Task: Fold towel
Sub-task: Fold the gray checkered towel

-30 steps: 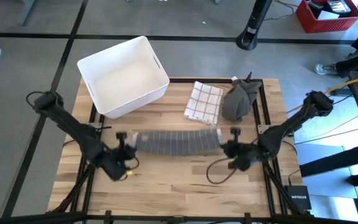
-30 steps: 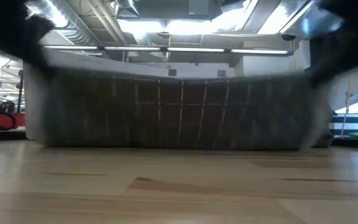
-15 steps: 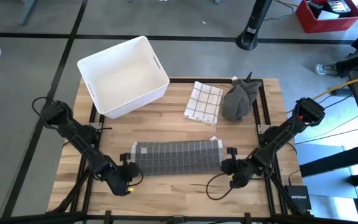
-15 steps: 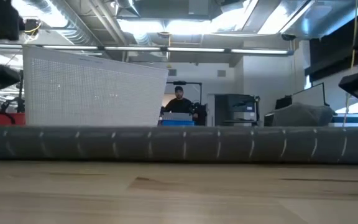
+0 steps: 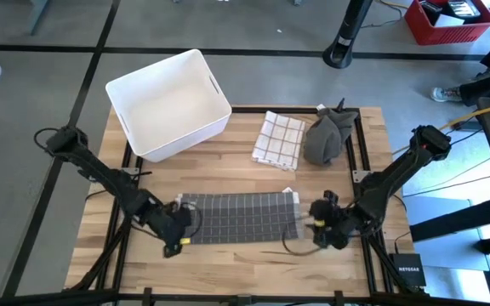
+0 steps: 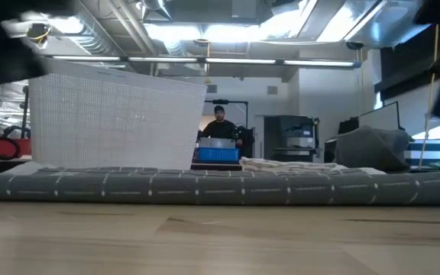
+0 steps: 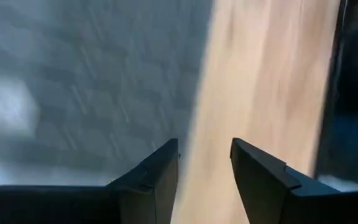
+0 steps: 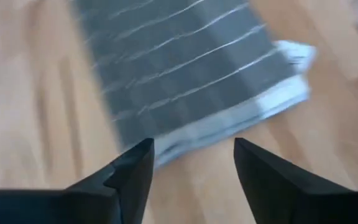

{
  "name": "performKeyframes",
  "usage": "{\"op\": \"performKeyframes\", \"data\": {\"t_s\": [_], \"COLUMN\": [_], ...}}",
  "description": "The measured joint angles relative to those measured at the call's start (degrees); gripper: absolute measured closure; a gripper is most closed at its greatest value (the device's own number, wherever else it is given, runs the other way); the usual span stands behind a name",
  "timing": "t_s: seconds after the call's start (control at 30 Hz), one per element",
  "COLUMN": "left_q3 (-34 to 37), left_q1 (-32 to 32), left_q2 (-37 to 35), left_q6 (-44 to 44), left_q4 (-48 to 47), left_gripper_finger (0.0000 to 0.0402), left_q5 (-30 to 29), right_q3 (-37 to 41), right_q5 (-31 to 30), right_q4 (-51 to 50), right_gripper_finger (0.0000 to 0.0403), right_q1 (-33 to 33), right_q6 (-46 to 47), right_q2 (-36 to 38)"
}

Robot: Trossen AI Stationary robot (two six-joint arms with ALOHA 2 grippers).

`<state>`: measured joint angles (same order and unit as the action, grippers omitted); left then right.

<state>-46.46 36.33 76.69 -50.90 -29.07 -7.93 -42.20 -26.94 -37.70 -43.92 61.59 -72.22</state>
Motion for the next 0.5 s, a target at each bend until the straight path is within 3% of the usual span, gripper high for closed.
{"op": "performKeyframes", "data": {"t_s": [0.1, 0.17, 0.37, 0.5], "left_q3": [0.00, 0.05, 0.17, 0.17], "left_q1": [-1.83, -3.44, -10.51, -14.97], "left_q2": [0.64, 2.82, 15.10, 25.31], "left_q6": [9.60, 17.45, 36.78, 45.93], "left_q4": [7.78, 14.89, 39.23, 56.90], "left_gripper_finger": [0.0261, 0.0260, 0.0260, 0.0260], "left_q5": [-13.89, -19.53, -21.30, -17.34], "right_q3": [4.12, 7.84, 19.52, 23.72], "right_q5": [0.46, 3.81, 9.69, 10.01], "right_q4": [3.04, 8.76, 29.05, 37.69], "right_gripper_finger": [0.0166, 0.0163, 0.0162, 0.0162], "right_q1": [2.18, 3.76, 8.09, 9.93], "right_q6": [7.06, 10.51, 19.06, 22.43], "right_q2": [0.83, 0.91, 0.99, 1.10]}}
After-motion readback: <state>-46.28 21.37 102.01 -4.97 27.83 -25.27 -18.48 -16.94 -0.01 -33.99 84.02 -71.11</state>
